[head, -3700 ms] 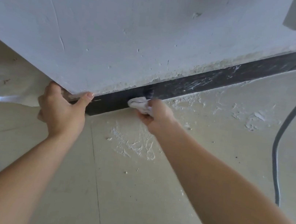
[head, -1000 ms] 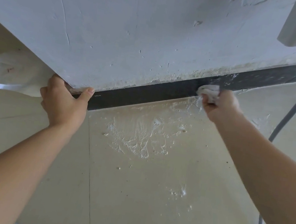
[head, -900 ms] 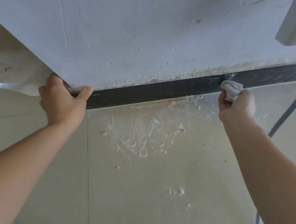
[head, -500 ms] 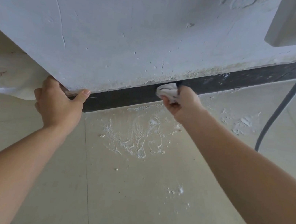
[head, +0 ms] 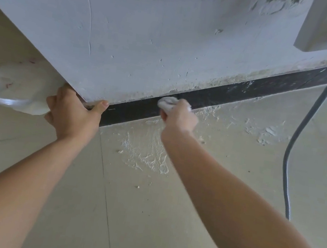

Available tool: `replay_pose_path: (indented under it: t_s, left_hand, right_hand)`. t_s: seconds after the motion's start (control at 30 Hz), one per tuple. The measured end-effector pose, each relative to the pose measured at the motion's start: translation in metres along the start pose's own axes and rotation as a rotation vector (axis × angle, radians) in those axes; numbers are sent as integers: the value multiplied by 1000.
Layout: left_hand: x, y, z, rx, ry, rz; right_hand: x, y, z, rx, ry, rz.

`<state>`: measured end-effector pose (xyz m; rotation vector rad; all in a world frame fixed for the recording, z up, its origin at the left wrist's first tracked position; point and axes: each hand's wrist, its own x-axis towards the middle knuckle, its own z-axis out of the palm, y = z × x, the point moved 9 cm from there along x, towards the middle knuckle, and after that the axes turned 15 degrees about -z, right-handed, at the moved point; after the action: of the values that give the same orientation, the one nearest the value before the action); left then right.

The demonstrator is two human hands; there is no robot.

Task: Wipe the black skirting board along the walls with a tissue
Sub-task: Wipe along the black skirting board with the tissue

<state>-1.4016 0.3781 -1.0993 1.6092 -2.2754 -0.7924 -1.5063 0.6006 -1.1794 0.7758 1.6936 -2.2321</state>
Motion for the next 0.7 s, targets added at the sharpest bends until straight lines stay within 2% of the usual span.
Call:
replay_pose_path:
  t_s: [0.07,0.2,0.47,0.53,0.6,0.63,0.7]
  left_hand:
    - [2,1,0,14,2,5]
    - [4,1,-1,67,4,16]
    - [-2,-1,-1,29,-11,-6]
    - [-8,-1,0,68,-54,-86]
    - [-14,-12,11,69,-149,-295]
    - [-21,-19,19,41,-227,-415]
    - [-46,-16,46,-100,-517,-560]
  right_hand:
    - [-23,16,22,-61,-75,-34]
    - [-49,40,29,-370,-334,-33]
    - [-43,-27,-57,-546,-175,-107]
    - [-51,-55,-71,-603,-173,-143]
    - [-60,-83,-85,-658,-164,-194]
    - [-64,-97,-93,-667,-142,-215]
    - [-71,-122,-111,-667,-72,-256]
